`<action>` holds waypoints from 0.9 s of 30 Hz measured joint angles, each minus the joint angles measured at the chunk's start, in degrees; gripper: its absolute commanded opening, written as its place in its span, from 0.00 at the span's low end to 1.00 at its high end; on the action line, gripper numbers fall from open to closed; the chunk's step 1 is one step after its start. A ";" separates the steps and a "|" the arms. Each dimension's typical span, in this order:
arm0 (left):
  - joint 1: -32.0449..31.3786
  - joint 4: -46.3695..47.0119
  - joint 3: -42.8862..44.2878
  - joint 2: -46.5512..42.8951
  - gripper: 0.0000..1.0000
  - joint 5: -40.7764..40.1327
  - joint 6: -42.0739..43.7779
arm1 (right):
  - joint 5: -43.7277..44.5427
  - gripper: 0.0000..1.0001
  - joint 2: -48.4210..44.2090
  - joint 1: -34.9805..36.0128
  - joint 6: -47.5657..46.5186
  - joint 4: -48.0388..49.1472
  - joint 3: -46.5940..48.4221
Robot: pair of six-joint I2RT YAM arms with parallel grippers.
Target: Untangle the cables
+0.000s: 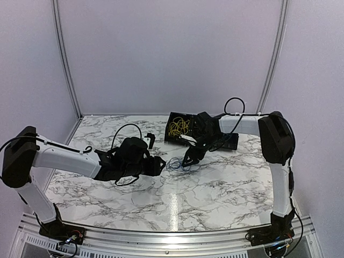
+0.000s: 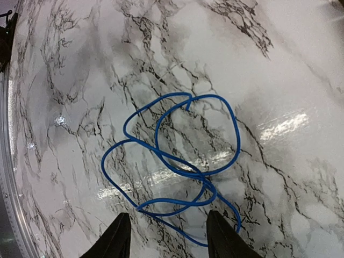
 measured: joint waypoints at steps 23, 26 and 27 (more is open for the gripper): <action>-0.02 -3.41 1.44 0.31 0.62 -2.19 -0.74 | 0.00 0.00 2.80 1.55 9.20 3.63 1.49; 0.00 -3.08 2.40 0.87 0.63 -4.68 -1.73 | 0.09 0.00 1.77 1.55 8.90 3.65 1.09; 0.00 -3.02 2.84 1.25 0.63 -5.16 -1.81 | -0.24 0.00 0.83 1.55 8.33 3.10 1.01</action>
